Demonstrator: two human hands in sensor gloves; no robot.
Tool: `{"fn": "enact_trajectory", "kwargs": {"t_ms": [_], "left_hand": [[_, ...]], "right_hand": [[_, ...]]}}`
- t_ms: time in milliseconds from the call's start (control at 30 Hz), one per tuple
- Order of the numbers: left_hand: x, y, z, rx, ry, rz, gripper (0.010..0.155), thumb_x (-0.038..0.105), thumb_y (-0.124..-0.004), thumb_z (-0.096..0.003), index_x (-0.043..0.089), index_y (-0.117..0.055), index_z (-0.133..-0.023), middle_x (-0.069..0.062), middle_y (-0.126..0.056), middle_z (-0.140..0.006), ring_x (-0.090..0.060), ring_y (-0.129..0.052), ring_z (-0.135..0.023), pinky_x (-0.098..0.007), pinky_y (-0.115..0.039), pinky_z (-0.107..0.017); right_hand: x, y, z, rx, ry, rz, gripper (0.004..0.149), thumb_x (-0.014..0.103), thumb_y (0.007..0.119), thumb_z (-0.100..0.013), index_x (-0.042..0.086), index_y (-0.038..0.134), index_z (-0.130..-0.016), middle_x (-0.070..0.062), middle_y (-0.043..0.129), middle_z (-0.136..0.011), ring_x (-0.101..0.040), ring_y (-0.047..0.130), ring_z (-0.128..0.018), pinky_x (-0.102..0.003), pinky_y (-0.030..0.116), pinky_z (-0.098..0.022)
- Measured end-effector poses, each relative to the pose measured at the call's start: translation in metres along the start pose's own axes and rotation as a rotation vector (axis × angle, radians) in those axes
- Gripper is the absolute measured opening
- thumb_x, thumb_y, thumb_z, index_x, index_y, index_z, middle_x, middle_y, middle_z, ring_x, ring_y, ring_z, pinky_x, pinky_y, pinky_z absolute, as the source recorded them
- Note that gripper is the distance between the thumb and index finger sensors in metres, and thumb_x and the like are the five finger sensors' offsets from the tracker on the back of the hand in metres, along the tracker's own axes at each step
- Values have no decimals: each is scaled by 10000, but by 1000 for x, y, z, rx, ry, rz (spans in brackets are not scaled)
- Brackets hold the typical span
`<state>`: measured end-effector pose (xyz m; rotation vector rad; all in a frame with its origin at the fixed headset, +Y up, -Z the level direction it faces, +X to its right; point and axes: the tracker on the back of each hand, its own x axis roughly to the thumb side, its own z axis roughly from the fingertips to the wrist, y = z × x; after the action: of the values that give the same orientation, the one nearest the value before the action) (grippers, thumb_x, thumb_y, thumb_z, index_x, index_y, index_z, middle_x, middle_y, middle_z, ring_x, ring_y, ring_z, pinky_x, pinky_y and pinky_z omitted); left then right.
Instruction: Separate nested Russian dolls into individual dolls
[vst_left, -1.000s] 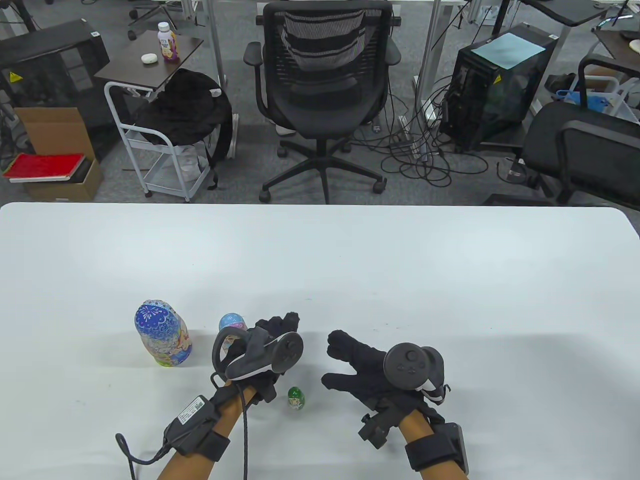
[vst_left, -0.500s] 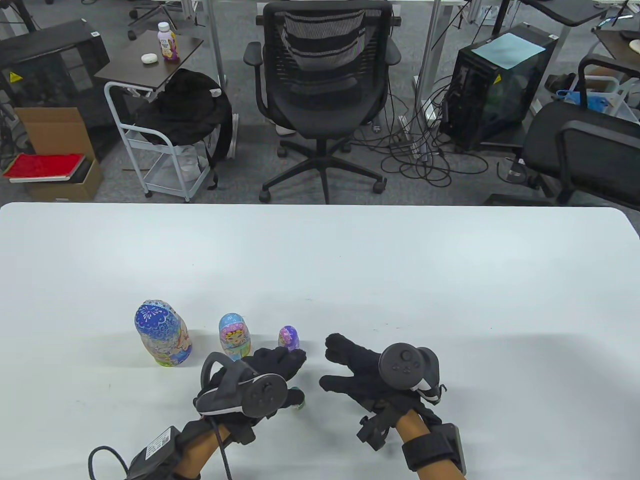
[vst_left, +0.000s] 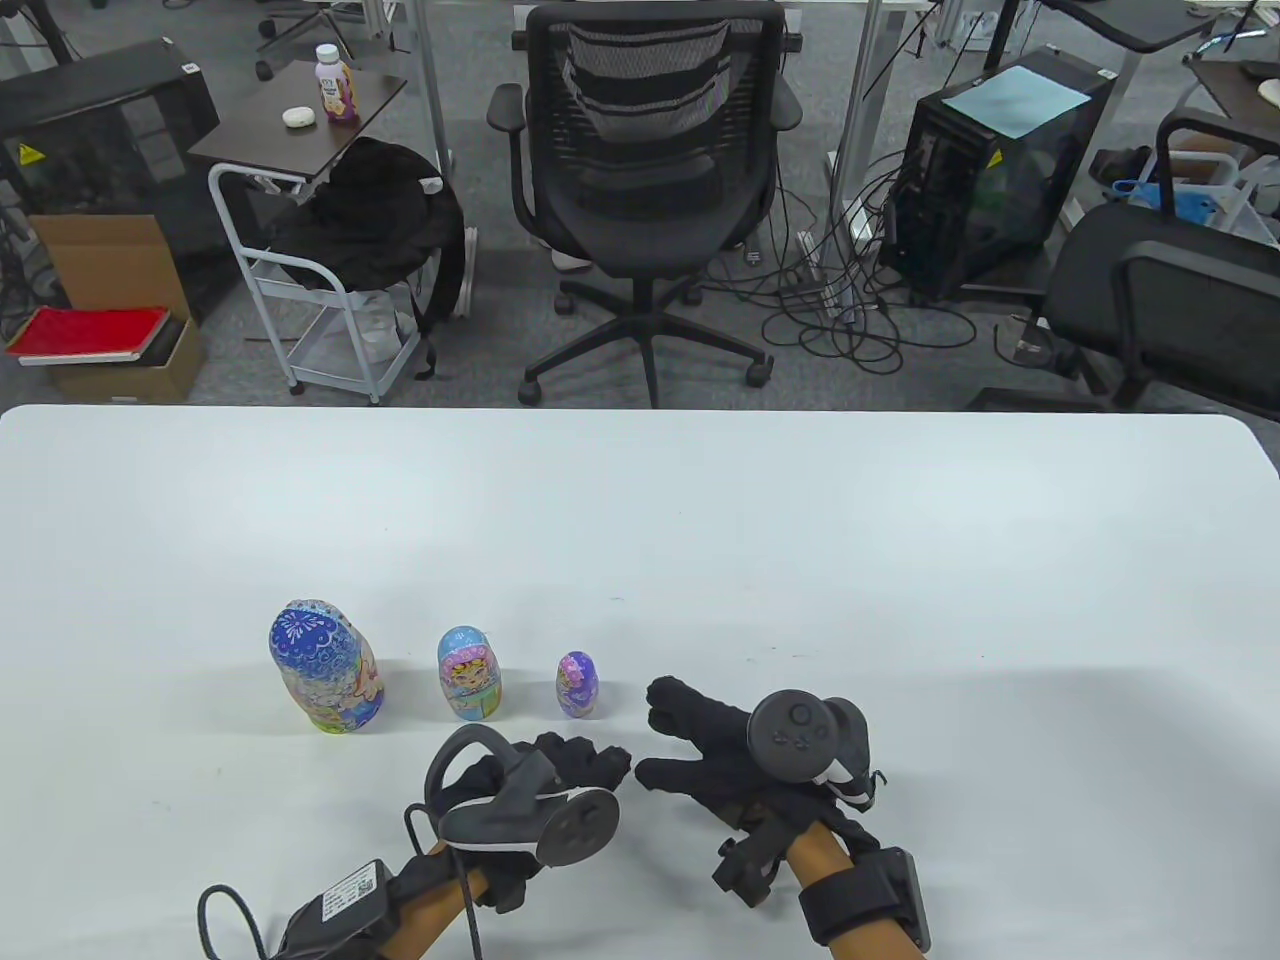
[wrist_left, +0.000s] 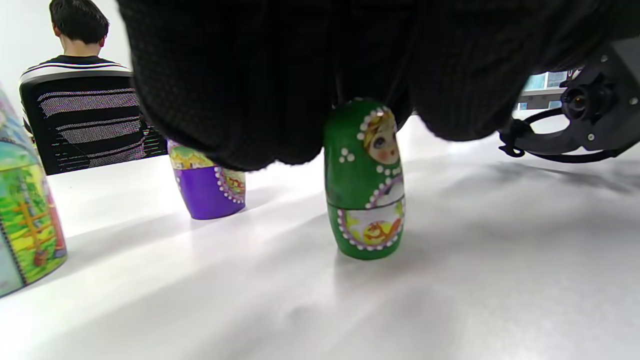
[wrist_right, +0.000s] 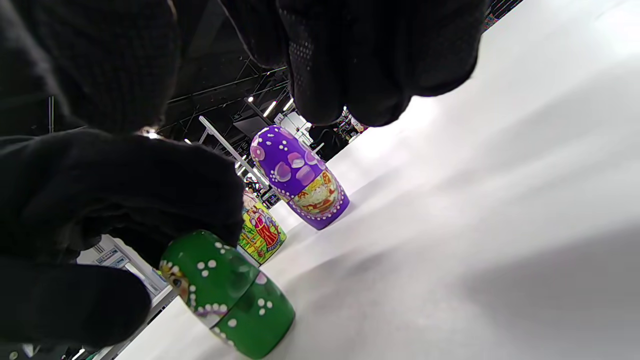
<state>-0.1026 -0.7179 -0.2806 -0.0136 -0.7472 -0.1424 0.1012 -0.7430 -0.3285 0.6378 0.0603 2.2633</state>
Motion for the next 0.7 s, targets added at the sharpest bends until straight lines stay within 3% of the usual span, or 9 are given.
{"fn": "enact_trajectory", "kwargs": {"t_ms": [467,700], "left_hand": [[0,-8,-3,7,-4,-11,554,457,-811,-517,208,-743,-1007,-95,-941,-887,-299,-1020,-694,-361,-910,-505],[-10,10,6,131,27,92,550,454,-813,-516,201,-752,-1000,-95,-946,-879,-295,-1023,-689,-361,-911,-505]], "right_hand": [[1,1,0,7,-8,-6,846,529,878,-397,95,589,-1064,-235,867,-922,-443,871,-809,-520,755,-605],[3,8,-1,56,-18,13,839,524,881,-397,98,597,-1062,-235,869,-921,-443,870,-810,-522,756,-604]]}}
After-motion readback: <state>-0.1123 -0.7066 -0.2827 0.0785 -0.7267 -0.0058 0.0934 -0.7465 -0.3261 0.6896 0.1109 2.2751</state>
